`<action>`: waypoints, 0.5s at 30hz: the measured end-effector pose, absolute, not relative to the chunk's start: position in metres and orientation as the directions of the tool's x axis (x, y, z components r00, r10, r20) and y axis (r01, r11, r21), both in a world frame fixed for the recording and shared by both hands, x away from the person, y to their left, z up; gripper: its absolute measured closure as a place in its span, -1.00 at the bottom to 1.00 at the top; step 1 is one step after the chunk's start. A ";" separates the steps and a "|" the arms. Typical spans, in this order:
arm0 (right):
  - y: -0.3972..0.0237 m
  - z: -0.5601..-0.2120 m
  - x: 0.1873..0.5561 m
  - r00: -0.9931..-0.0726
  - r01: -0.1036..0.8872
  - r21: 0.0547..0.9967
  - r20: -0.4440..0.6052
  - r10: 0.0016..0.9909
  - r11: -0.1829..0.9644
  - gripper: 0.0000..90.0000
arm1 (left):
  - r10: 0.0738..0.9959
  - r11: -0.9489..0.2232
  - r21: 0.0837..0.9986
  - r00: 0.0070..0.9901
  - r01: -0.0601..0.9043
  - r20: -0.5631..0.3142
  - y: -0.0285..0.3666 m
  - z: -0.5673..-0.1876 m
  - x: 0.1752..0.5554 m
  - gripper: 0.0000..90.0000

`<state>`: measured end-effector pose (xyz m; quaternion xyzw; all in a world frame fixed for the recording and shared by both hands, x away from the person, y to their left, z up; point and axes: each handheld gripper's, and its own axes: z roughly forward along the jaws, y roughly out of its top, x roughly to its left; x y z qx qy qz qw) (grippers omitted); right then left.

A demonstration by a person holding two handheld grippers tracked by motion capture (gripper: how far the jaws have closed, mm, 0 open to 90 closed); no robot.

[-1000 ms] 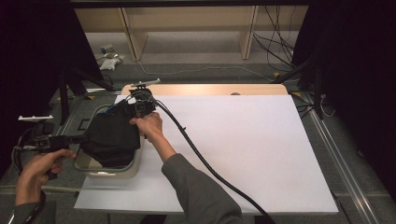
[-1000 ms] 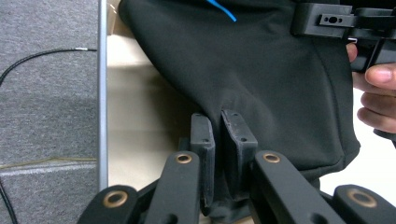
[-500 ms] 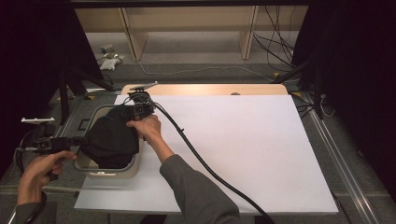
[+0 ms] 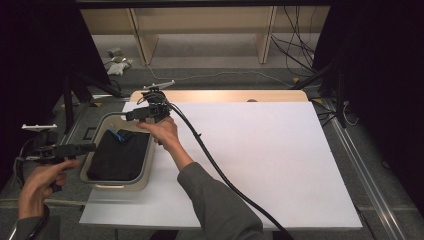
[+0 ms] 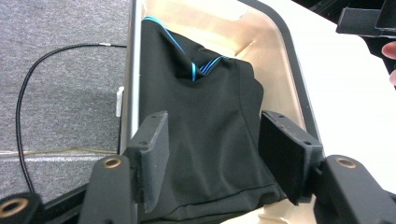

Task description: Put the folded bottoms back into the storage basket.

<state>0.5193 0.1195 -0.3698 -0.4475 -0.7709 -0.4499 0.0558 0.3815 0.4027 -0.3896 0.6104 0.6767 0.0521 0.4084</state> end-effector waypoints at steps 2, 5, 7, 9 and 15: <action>0.119 -0.369 0.519 -0.600 0.736 0.646 0.483 0.637 0.203 -0.71 | 0.867 0.250 0.575 0.084 0.779 -0.491 0.401 -0.388 0.382 -0.13; 0.117 -0.367 0.518 -0.609 0.730 0.650 0.475 0.635 0.213 -0.71 | 0.863 0.242 0.581 0.101 0.777 -0.495 0.400 -0.387 0.382 -0.20; 0.115 -0.365 0.518 -0.614 0.725 0.653 0.471 0.633 0.218 -0.71 | 0.867 0.237 0.582 0.101 0.778 -0.488 0.399 -0.387 0.382 -0.22; 0.113 -0.364 0.517 -0.617 0.720 0.658 0.464 0.635 0.219 -0.71 | 0.869 0.233 0.584 0.102 0.778 -0.484 0.397 -0.387 0.383 -0.25; 0.102 -0.357 0.516 -0.626 0.707 0.674 0.455 0.634 0.214 -0.71 | 0.876 0.203 0.595 0.127 0.778 -0.465 0.389 -0.386 0.387 -0.34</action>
